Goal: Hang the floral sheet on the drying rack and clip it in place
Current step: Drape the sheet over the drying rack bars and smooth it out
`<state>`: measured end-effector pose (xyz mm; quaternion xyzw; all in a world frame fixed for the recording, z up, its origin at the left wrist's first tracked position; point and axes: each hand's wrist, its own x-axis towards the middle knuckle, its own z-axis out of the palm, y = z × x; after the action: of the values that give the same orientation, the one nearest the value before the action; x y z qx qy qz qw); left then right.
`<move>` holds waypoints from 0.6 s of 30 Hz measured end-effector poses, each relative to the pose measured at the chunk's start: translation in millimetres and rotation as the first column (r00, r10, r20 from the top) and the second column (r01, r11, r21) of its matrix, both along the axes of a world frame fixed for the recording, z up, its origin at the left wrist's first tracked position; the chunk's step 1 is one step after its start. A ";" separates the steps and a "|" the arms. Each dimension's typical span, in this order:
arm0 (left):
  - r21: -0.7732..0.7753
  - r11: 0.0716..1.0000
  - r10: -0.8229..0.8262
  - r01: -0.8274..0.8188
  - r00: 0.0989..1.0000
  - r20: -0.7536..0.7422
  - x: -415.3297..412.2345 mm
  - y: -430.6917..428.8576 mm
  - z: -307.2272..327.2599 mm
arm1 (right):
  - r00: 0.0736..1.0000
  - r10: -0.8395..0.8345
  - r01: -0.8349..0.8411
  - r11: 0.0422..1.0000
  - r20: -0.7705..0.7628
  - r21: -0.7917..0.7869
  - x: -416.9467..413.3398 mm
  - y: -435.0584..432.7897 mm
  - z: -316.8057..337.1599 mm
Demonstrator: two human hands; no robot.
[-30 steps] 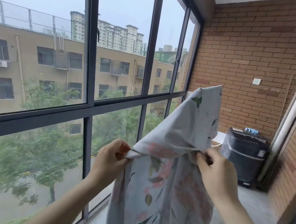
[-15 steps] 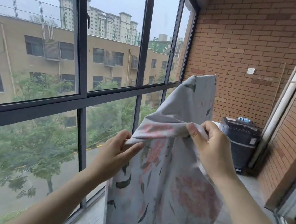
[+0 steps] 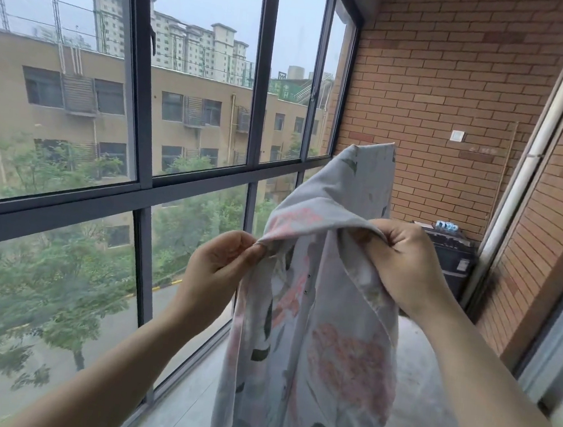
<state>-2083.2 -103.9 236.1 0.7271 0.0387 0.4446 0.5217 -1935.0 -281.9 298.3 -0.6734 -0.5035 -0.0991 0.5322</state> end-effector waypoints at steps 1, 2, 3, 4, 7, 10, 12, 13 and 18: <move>-0.002 1.000 -0.012 0.012 1.000 -0.025 1.0 -0.4 2.0 | 0.999 0.006 -0.008 0.999 -0.049 -0.046 -1.2 1.4 5.5; 0.002 1.000 -0.016 0.016 0.998 -0.057 2.3 -0.9 3.7 | 0.994 0.001 -0.011 0.996 -0.112 -0.088 -2.2 1.5 10.4; 0.010 1.000 -0.013 0.014 0.996 -0.084 3.9 -1.2 4.8 | 0.986 -0.015 -0.006 0.993 -0.167 -0.122 -2.5 1.5 14.3; 0.010 1.000 -0.012 0.013 0.995 -0.098 5.0 -2.3 6.1 | 0.979 -0.040 0.012 0.990 -0.199 -0.141 -3.0 0.9 16.6; -0.013 1.000 -0.025 0.024 0.998 -0.063 6.1 -6.8 10.7 | 0.970 -0.238 0.235 0.970 -0.045 -0.068 -4.8 -4.5 11.7; 0.067 0.997 -0.031 0.034 0.999 -0.043 4.2 -11.0 10.7 | 0.892 -0.401 0.373 0.914 0.209 0.160 -24.1 -12.4 -0.6; 0.088 0.995 -0.044 0.047 0.998 -0.041 3.3 -12.3 7.7 | 0.870 -0.368 0.308 0.925 0.328 0.221 -36.5 -15.5 -12.2; 0.087 0.995 -0.043 0.046 0.998 -0.036 3.4 -13.0 6.2 | 0.867 -0.324 0.262 0.943 0.379 0.207 -41.7 -15.0 -19.0; 0.061 0.997 -0.047 0.048 0.999 -0.015 0.9 -15.0 3.8 | 0.820 -0.287 0.271 0.957 0.496 0.105 -41.5 -5.2 -40.3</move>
<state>-2082.3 -119.0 240.0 0.7466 0.0112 0.4280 0.5092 -1976.5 -287.1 258.0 -0.6820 -0.5199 -0.3563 0.3711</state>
